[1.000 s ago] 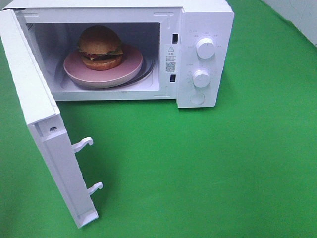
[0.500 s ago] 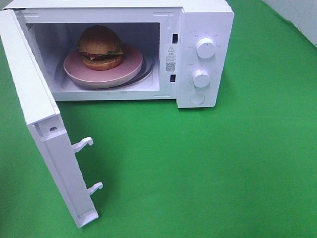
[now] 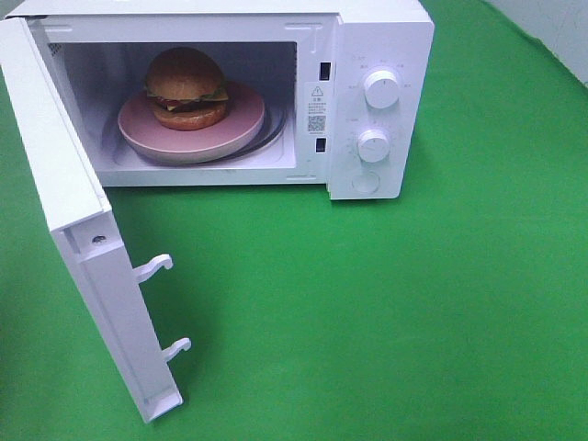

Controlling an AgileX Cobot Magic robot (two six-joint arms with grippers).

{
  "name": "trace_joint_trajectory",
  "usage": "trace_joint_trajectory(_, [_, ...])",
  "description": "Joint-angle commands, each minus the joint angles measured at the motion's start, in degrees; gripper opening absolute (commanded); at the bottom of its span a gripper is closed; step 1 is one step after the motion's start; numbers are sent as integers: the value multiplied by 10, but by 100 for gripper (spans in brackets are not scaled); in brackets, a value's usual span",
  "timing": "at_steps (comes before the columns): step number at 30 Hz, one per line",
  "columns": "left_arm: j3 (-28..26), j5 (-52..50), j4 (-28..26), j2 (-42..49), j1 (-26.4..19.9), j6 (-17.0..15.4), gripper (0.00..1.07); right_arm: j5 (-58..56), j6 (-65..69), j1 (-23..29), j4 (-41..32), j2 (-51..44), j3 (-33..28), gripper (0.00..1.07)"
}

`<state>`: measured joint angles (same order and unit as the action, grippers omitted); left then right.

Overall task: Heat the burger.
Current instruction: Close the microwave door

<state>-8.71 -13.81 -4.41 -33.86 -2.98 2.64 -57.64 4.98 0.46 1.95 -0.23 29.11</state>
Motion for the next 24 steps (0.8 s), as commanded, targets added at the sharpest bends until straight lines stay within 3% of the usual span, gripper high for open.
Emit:
trace_joint_trajectory(1, [2,-32,-2,-17,2,-6,0,1,-5,-4,3,-15,-1,76])
trace_joint_trajectory(7, [2,-97,49,-121,2,-13,0,1,-5,-4,3,-15,-1,76])
trace_joint_trajectory(8, [2,-117,79,-149,2,-43,0,1,-5,-4,3,-15,-1,76])
trace_joint_trajectory(9, [2,-117,79,-149,2,-43,0,1,-5,-4,3,-15,-1,76])
trace_joint_trajectory(10, [2,-144,129,-172,2,-87,0,1,-5,-4,3,-15,-1,76])
trace_joint_trajectory(11, [2,-144,129,-172,2,-87,0,1,-5,-4,3,-15,-1,76])
trace_joint_trajectory(13, [2,-189,208,-206,2,-147,0,1,-5,-4,3,-15,-1,76])
trace_joint_trajectory(14, [2,-189,208,-206,2,-147,0,1,-5,-4,3,-15,-1,76])
trace_joint_trajectory(15, [2,-218,257,-225,2,-179,0,1,-5,-4,3,-15,-1,76])
trace_joint_trajectory(16, [2,-218,257,-225,2,-179,0,1,-5,-4,3,-15,-1,76])
trace_joint_trajectory(17, [2,-250,298,-246,2,-205,0,1,-5,-4,3,-15,-1,76])
trace_joint_trajectory(20, [1,-291,336,-278,2,-233,0,1,-5,-4,3,-15,-1,76])
trace_joint_trajectory(24, [0,-346,356,-334,3,-249,0,1,-5,-4,3,-15,-1,76])
